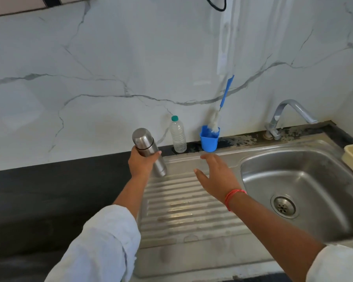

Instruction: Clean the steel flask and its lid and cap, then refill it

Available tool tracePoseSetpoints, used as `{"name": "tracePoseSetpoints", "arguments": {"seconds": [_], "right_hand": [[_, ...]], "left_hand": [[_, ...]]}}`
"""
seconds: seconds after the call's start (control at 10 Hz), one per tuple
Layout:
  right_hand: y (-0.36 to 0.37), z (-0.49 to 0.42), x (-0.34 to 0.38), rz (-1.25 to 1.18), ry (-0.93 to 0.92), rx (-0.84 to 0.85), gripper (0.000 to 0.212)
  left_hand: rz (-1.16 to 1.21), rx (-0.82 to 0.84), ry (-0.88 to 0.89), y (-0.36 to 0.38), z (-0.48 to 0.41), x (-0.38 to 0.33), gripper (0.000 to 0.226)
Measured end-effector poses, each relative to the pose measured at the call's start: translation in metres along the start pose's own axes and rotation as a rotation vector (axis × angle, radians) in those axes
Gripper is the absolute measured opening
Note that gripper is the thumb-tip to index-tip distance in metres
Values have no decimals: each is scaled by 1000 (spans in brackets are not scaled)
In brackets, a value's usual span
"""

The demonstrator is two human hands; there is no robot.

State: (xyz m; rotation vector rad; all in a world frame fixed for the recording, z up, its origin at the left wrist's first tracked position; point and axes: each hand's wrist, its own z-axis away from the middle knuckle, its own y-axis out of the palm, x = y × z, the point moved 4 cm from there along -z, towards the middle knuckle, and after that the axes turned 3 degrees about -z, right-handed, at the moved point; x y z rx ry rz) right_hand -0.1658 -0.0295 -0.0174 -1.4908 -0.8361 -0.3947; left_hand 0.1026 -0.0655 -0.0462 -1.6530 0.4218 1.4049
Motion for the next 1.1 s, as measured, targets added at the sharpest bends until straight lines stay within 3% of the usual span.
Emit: {"name": "tracePoseSetpoints", "arguments": {"seconds": [0.5, 0.7, 1.0, 1.1], "right_hand": [[30, -31, 3, 201, -45, 46, 60], [31, -32, 5, 221, -25, 57, 62], [23, -23, 20, 322, -95, 9, 72], [15, -20, 34, 377, -149, -52, 75]], "left_hand": [[-53, 41, 12, 8, -48, 18, 73], [-50, 69, 27, 9, -39, 27, 65], [-74, 184, 3, 9, -36, 25, 79], [-99, 156, 47, 6, -25, 25, 85]]}}
